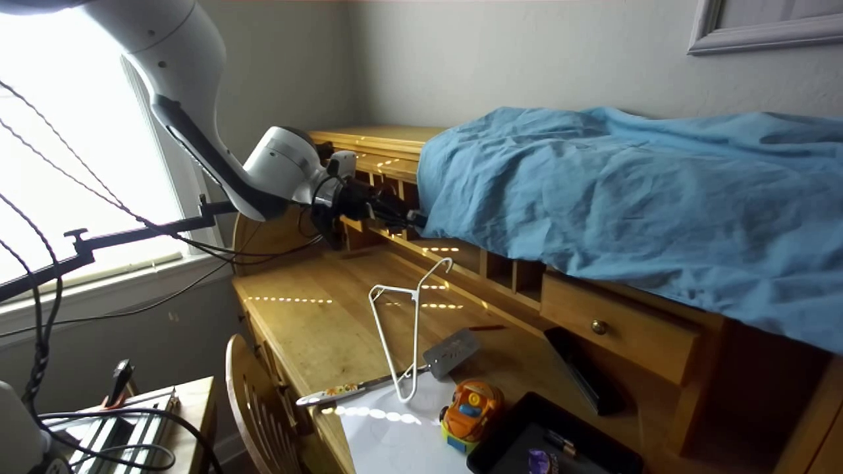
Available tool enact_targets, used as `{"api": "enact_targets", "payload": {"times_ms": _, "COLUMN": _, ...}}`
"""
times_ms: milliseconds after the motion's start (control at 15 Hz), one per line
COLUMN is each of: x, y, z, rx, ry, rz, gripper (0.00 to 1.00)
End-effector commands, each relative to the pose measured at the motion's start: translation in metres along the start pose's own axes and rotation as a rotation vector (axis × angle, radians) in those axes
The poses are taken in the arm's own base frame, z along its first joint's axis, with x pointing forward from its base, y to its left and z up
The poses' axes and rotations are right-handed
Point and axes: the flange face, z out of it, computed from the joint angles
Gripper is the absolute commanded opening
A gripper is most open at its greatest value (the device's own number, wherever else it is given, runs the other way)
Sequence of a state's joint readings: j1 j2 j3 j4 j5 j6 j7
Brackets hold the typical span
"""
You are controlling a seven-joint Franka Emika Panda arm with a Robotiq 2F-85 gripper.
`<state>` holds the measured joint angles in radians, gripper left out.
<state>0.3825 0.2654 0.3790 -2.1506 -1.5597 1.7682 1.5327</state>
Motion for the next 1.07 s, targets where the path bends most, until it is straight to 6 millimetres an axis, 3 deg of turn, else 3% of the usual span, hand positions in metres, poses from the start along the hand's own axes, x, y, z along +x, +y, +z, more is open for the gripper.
{"api": "enact_targets", "payload": {"times_ms": 0, "x": -0.013, "y": 0.038, "z": -0.009, "rx": -0.026, "ry": -0.055, "rz": 0.118, "gripper": 0.01}}
{"api": "enact_targets", "payload": {"times_ms": 467, "x": -0.009, "y": 0.106, "z": -0.006, "rx": 0.024, "ry": -0.198, "rz": 0.306, "gripper": 0.01}}
{"api": "enact_targets", "payload": {"times_ms": 667, "x": -0.001, "y": 0.122, "z": -0.003, "rx": 0.136, "ry": -0.21, "rz": 0.305, "gripper": 0.01}}
{"api": "enact_targets", "payload": {"times_ms": 1000, "x": 0.044, "y": 0.152, "z": 0.007, "rx": 0.284, "ry": -0.204, "rz": 0.213, "gripper": 0.01}}
